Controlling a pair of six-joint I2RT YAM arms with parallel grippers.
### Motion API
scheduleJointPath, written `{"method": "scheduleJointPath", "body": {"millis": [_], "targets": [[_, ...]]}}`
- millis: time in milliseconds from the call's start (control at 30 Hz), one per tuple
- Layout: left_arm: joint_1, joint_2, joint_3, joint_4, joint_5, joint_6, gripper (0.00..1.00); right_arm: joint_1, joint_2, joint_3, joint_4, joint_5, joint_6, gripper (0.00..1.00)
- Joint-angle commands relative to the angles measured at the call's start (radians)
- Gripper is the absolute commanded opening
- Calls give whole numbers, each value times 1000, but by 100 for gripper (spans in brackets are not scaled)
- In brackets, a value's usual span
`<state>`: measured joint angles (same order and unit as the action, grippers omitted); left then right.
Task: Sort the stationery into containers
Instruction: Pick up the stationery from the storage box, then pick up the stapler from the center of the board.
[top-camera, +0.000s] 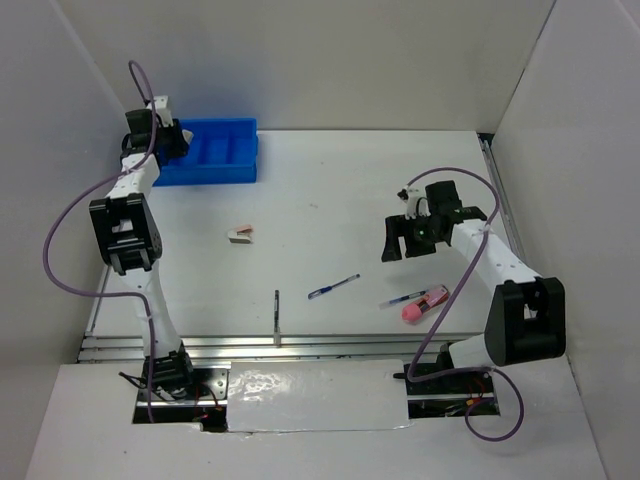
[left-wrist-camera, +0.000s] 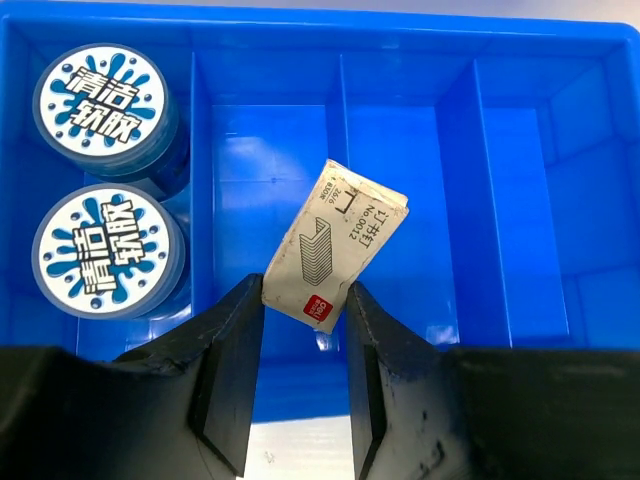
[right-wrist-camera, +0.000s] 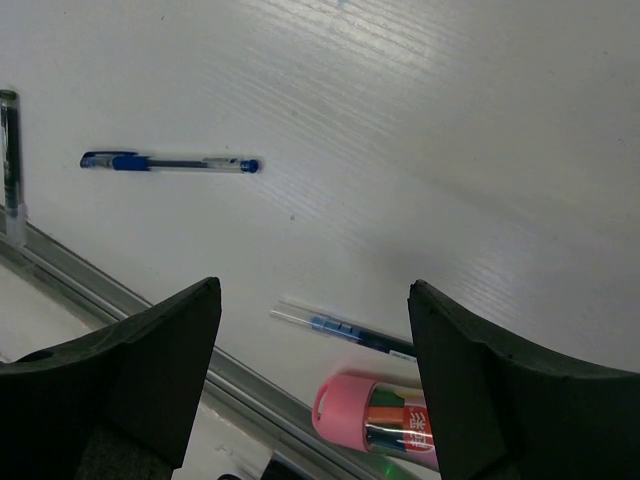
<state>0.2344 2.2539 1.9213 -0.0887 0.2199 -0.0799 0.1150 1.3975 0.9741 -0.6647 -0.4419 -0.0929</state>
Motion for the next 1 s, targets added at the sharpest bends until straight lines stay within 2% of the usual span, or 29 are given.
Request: {"method": "scheduleJointPath", "body": {"millis": [0, 233, 300, 333, 367, 433, 500, 533, 567, 600, 667, 800, 967], "targets": [[-6, 29, 54, 56, -10, 11, 34, -3, 15, 31, 19, -15, 10, 82], [-1, 13, 58, 69, -37, -4, 69, -3, 28, 41, 10, -15, 12, 82], [6, -13, 44, 79, -4, -12, 77, -3, 25, 46, 10, -15, 12, 82], [11, -42, 29, 111, 30, -24, 89, 0, 23, 46, 10, -15, 13, 82], [16, -56, 22, 118, 53, -26, 91, 0, 20, 49, 10, -18, 13, 82], [26, -103, 2, 110, 122, -18, 87, 3, 12, 49, 7, -15, 13, 82], [31, -140, -25, 98, 290, 6, 81, 2, 2, 46, 5, -9, 13, 82], [31, -181, -68, 60, 346, 55, 76, 2, -12, 43, 5, -9, 13, 82], [28, -206, -97, 40, 437, 68, 74, 0, -17, 40, 7, -8, 12, 82], [23, -230, -126, 17, 478, 157, 73, 2, -26, 34, 5, -6, 10, 82], [3, -299, -227, -69, 563, 236, 70, 5, -35, 25, 4, -4, 9, 82], [-44, -364, -356, -274, 604, 490, 66, 12, -49, 14, 5, -6, 5, 82], [-128, -355, -461, -440, 575, 634, 65, 21, -52, 21, -1, -1, 5, 81]]}}
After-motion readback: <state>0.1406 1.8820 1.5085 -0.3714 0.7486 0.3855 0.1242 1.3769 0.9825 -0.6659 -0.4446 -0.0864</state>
